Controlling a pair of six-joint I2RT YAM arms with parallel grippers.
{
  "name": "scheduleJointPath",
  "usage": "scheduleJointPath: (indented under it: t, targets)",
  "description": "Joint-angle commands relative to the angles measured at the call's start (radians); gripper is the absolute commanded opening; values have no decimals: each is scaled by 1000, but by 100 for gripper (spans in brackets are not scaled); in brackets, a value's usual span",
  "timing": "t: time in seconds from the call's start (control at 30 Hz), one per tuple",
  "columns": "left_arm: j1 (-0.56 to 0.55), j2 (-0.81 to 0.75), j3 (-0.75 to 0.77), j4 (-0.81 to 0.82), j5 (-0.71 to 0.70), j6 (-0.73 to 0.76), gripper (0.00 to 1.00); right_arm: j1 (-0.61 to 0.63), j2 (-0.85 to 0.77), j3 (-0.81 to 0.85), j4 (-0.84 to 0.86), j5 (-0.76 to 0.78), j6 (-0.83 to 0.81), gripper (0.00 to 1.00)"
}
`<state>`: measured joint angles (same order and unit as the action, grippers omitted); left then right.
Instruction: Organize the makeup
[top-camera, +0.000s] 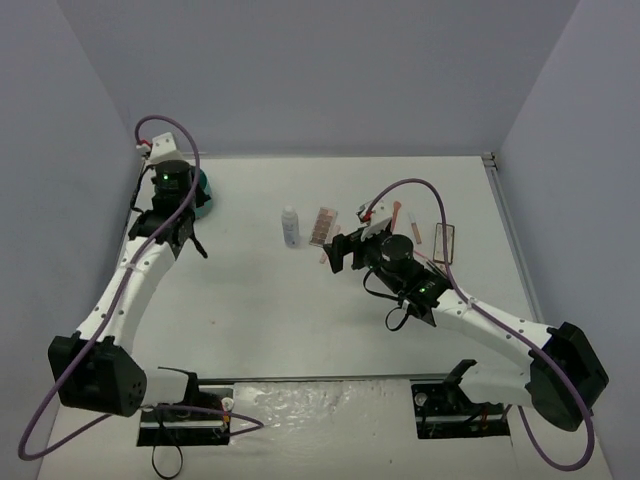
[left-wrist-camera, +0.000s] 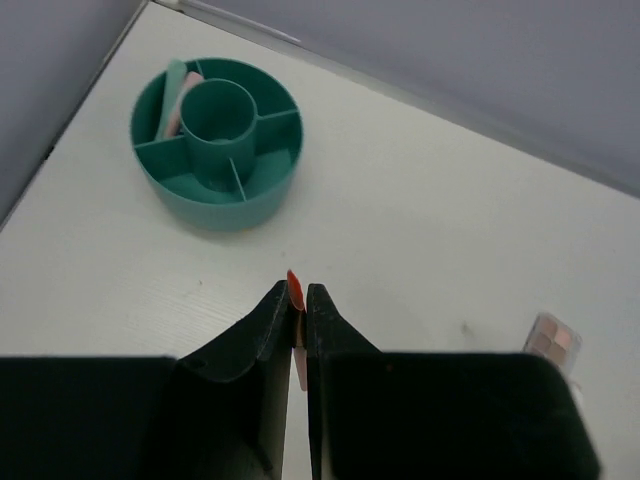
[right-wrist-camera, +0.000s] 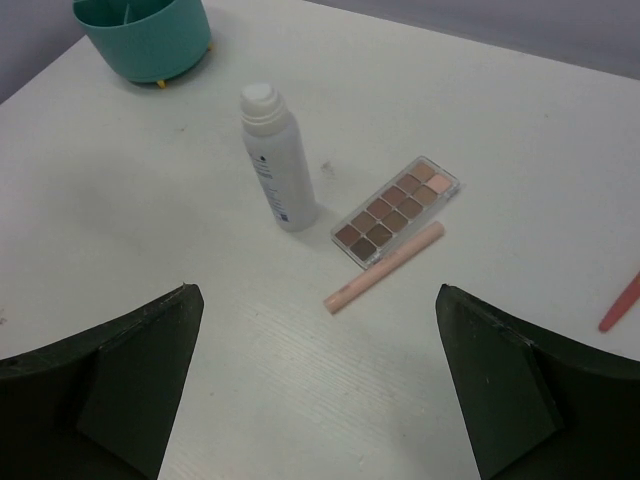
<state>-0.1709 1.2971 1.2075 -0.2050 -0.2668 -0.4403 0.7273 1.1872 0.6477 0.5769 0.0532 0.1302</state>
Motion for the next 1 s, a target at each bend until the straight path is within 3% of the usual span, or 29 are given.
scheduleJointPath:
  t: [0.0, 0.3, 0.57, 0.87, 0.97]
  targets:
    - [144, 117, 98, 181, -3, 19, 0, -48, -26, -21, 72, 13, 30, 100]
    - [331, 399, 295, 283, 87, -31, 1, -74, 3, -27, 83, -18, 30, 100]
    - [386, 605, 429, 283, 158, -132, 1, -86, 28, -31, 92, -21, 26, 100]
    - [386, 619, 383, 300, 169, -169, 2, -95, 55, -25, 98, -30, 29, 100]
    - [386, 612, 370, 296, 169, -170, 11, -95, 56, -28, 100, -32, 29, 100]
